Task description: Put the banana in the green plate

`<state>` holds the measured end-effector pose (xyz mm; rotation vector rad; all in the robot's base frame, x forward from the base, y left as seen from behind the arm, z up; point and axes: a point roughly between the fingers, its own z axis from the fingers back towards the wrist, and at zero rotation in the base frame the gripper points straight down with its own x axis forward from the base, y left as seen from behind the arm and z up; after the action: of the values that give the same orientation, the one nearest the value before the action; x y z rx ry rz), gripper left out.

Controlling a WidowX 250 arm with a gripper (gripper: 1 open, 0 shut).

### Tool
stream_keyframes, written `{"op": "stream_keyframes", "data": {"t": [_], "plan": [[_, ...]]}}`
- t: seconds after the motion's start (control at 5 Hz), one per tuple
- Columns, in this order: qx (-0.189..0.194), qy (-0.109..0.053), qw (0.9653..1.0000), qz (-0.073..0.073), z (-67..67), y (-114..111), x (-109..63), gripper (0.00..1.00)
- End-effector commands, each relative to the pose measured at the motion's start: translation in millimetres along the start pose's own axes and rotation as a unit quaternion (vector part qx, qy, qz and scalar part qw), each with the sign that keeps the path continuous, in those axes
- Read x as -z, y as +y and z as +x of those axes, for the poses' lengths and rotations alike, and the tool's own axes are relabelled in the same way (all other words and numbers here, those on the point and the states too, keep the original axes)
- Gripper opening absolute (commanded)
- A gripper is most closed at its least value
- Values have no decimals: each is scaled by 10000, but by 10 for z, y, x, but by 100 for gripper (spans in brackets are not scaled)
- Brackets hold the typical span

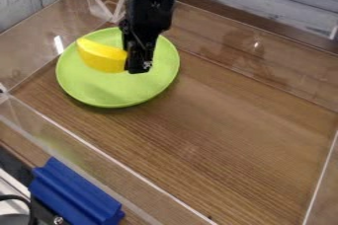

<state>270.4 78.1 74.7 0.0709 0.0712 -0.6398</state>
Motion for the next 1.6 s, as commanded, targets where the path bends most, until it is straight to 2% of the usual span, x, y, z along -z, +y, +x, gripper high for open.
{"op": "stream_keyframes", "data": {"t": [0.0,0.8,1.4], "plan": [[-75,-194,9995,246,52,99,-140,0],[-227,-274,9988,334,117,110,-186,0],[-177,-182,9989,383,144,232,-88,0]]}}
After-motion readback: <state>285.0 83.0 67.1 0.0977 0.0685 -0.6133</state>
